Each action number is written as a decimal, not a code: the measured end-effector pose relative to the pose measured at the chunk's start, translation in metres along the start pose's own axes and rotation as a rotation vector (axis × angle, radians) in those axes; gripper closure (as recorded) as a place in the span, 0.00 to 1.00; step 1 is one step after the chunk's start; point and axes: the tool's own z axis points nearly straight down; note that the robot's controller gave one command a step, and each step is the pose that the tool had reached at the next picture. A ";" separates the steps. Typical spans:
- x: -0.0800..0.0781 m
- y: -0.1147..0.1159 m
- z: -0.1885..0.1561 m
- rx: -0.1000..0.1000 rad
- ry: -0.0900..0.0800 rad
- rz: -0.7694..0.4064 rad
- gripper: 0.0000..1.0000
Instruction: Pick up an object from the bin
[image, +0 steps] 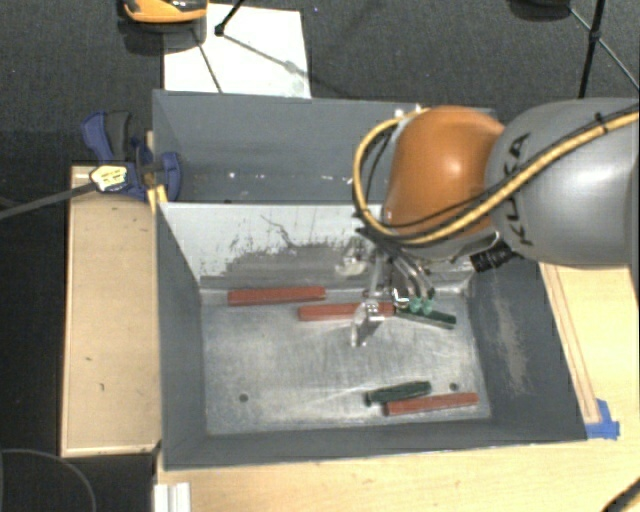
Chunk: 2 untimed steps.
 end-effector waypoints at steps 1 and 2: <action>-0.002 0.000 -0.004 0.000 -0.008 0.002 0.00; -0.008 -0.008 0.041 -0.001 -0.016 -0.015 0.00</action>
Offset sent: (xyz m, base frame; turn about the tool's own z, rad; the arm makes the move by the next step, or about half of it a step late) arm 0.0107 -0.0191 -0.1152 -0.0469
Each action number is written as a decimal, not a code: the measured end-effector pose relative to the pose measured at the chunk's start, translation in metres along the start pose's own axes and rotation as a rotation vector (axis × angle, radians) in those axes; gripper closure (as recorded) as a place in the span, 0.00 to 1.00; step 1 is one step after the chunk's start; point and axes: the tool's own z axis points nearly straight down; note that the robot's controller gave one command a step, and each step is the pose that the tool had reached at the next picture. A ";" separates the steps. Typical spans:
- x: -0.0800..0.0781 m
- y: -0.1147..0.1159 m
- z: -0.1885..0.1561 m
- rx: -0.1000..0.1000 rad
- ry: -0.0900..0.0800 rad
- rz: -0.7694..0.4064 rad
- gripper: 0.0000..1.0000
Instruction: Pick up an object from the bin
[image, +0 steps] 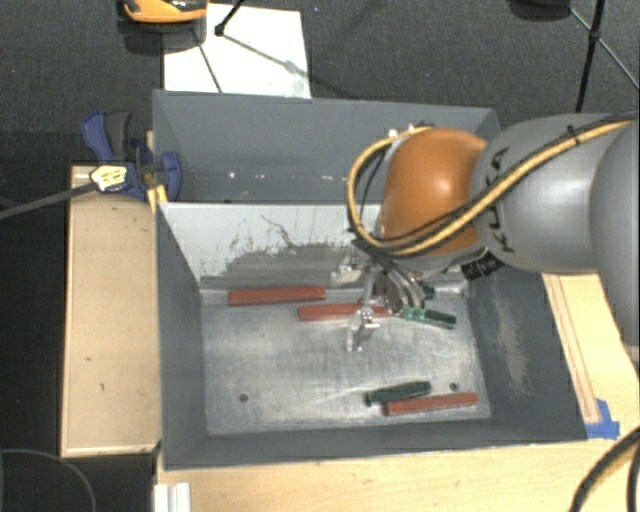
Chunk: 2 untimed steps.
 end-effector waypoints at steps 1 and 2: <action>-0.015 -0.025 0.068 -0.002 -0.001 -0.086 1.00; -0.015 -0.025 0.068 -0.002 -0.001 -0.085 1.00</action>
Offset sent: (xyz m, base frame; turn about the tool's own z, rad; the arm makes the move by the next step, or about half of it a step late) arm 0.0000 0.0000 0.0000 0.0000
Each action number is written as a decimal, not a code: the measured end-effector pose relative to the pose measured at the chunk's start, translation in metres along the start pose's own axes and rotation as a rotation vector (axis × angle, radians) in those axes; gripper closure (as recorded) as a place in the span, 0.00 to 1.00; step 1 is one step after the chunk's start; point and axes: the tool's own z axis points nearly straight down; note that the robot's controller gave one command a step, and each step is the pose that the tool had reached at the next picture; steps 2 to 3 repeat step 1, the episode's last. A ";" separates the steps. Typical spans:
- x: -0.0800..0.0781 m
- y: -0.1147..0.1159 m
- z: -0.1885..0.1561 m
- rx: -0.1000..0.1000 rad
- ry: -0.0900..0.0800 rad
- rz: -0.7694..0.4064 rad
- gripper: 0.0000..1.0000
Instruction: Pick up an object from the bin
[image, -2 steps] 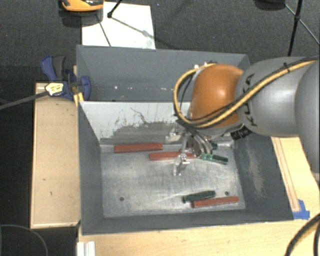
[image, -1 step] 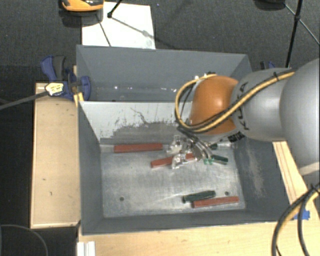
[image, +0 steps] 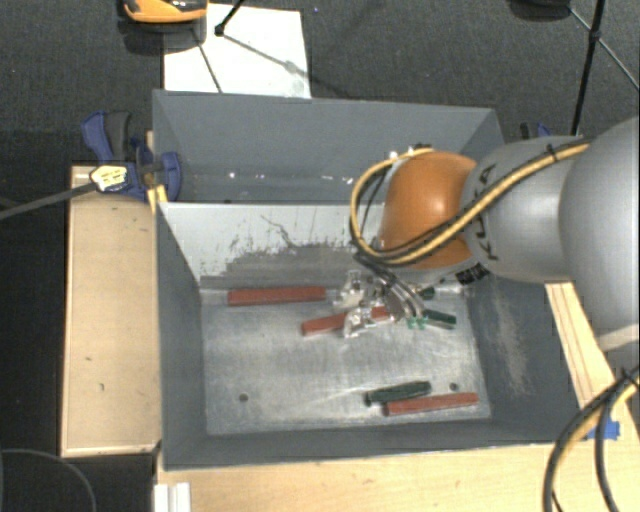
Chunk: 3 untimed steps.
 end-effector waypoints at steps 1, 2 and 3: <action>0.010 -0.015 -0.188 0.003 -0.001 0.025 1.00; 0.010 -0.015 -0.188 0.003 -0.001 0.025 1.00; 0.010 -0.015 -0.188 0.003 -0.001 0.025 1.00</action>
Offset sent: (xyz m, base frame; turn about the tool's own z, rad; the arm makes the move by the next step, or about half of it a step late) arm 0.0000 0.0000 0.0000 0.0000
